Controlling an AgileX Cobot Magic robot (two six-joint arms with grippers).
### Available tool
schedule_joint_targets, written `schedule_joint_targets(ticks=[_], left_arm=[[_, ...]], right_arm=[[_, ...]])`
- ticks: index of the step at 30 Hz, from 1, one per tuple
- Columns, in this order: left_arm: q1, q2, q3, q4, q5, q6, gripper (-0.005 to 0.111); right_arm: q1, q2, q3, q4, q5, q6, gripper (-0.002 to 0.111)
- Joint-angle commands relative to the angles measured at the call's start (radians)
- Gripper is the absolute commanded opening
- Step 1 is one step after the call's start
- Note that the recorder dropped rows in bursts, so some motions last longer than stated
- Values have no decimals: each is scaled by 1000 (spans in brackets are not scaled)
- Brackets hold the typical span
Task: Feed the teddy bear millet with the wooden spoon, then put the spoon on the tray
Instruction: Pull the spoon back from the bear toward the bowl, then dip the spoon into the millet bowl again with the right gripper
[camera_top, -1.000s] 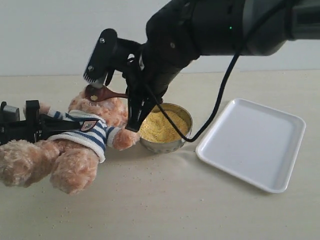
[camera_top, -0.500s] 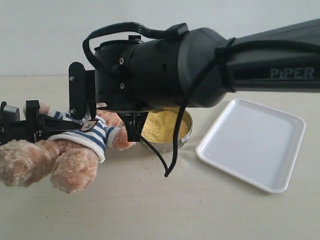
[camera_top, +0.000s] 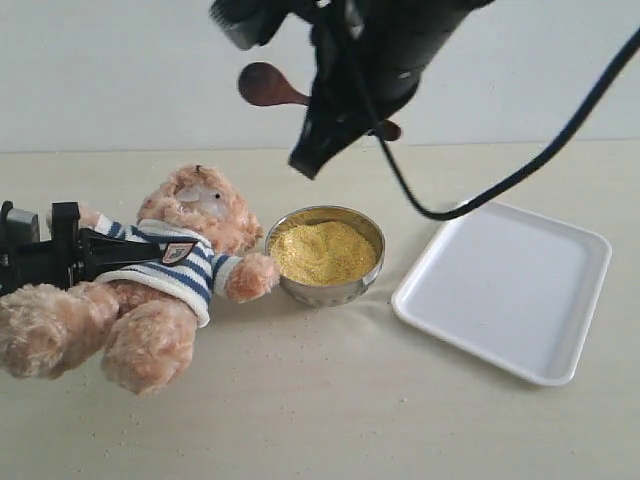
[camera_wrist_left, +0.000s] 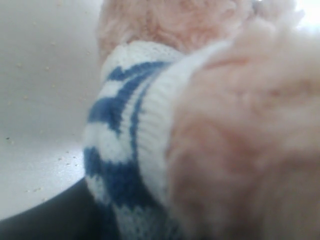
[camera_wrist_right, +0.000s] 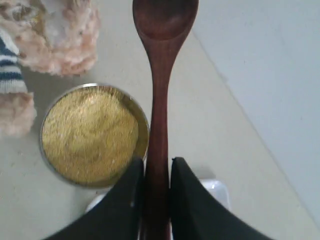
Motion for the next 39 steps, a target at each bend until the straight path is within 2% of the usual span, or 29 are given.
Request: schedule_joint_targets(ticks=[1,4,6,11,14,21,32,39], left_arm=[[-5,1,-5,-10,18,12,5],[-5,1,-5,-10,18,32,5],[-5,1,-5,-10,18,34,5],[-5,1,-5,-10,18,34,5],[-5,1,-5,-10,18,39,5],[-5,1,-5,-10,18,68,5],[-5,1,-5,-10,18,73,5],[-5,1,-5,-10,18,87,5]], right_arm=[[-179,-34,-1,280,206,-250,0],[-241,-32,42,309,207,-311,0],[-238,-14,87,331,110,-311,0],[-211,116,76,330,0,-297,0],[-205,198,51,314,4,-277,0],[-205,231,51,187,3,-227,0],[-205,264,45,173,-44,-227,0],[-142,280,45,151,-82,-227,0]])
